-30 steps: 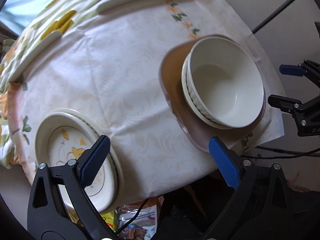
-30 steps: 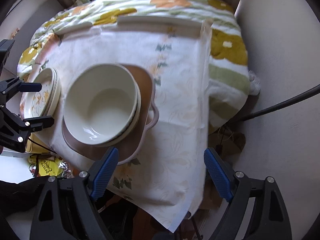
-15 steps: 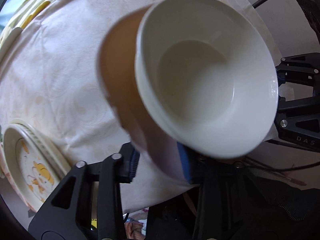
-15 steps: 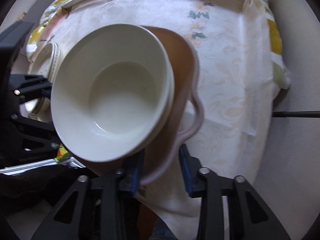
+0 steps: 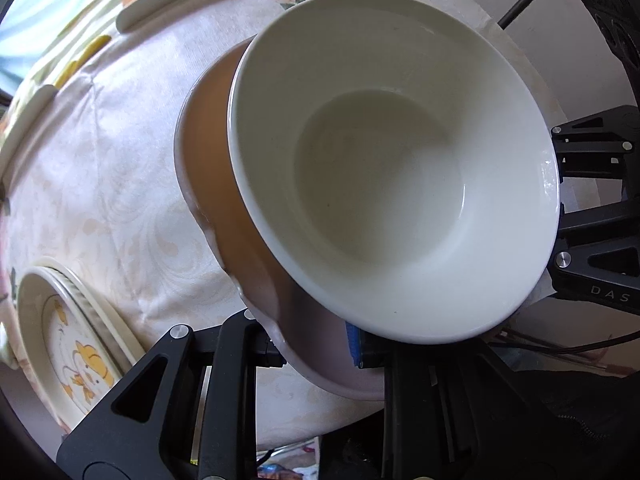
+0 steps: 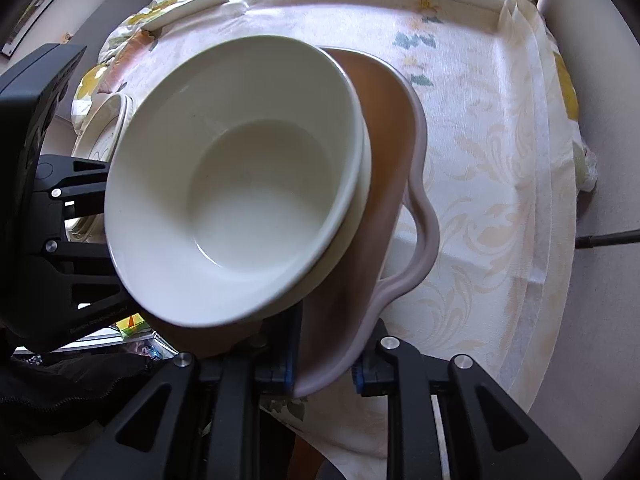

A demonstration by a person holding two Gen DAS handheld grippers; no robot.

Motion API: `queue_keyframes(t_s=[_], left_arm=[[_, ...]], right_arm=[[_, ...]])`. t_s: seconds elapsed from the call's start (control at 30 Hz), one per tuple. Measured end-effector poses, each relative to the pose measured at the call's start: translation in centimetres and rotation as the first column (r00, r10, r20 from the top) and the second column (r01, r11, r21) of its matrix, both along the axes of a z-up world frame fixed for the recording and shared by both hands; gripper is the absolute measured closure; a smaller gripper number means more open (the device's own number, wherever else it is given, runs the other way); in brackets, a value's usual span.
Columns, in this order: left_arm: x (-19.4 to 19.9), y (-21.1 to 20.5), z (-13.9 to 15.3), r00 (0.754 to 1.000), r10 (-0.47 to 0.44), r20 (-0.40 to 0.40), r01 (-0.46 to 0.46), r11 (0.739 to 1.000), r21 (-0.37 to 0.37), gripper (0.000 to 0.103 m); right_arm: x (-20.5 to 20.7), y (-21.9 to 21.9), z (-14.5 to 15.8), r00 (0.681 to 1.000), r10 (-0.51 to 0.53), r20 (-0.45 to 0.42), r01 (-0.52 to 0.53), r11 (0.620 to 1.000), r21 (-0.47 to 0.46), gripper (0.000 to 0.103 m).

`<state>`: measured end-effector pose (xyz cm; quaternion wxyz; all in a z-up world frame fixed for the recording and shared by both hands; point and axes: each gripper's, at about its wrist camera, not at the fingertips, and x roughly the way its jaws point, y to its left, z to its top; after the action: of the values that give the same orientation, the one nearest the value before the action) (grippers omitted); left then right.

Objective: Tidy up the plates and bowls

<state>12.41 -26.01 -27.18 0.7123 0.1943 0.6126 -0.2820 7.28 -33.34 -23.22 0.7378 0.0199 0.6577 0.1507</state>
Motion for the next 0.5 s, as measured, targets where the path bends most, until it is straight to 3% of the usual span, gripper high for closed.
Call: queue_keyframes(t_s=[0.23, 0.5], left_arm=[[0.0, 2.2, 4.2, 0.997, 0.047, 0.054, -0.047, 0.999, -0.005, 0.085], [0.3, 9.5, 8.4, 0.992, 0.109, 0.068, -0.110, 0.994, 0.004, 0.085]], right_arm=[[0.9, 1.0, 2.9, 0.997, 0.060, 0.052, -0.059, 0.998, -0.020, 0.084], [2.4, 6.6, 6.9, 0.988, 0.134, 0.081, -0.133, 0.991, -0.021, 0.084]])
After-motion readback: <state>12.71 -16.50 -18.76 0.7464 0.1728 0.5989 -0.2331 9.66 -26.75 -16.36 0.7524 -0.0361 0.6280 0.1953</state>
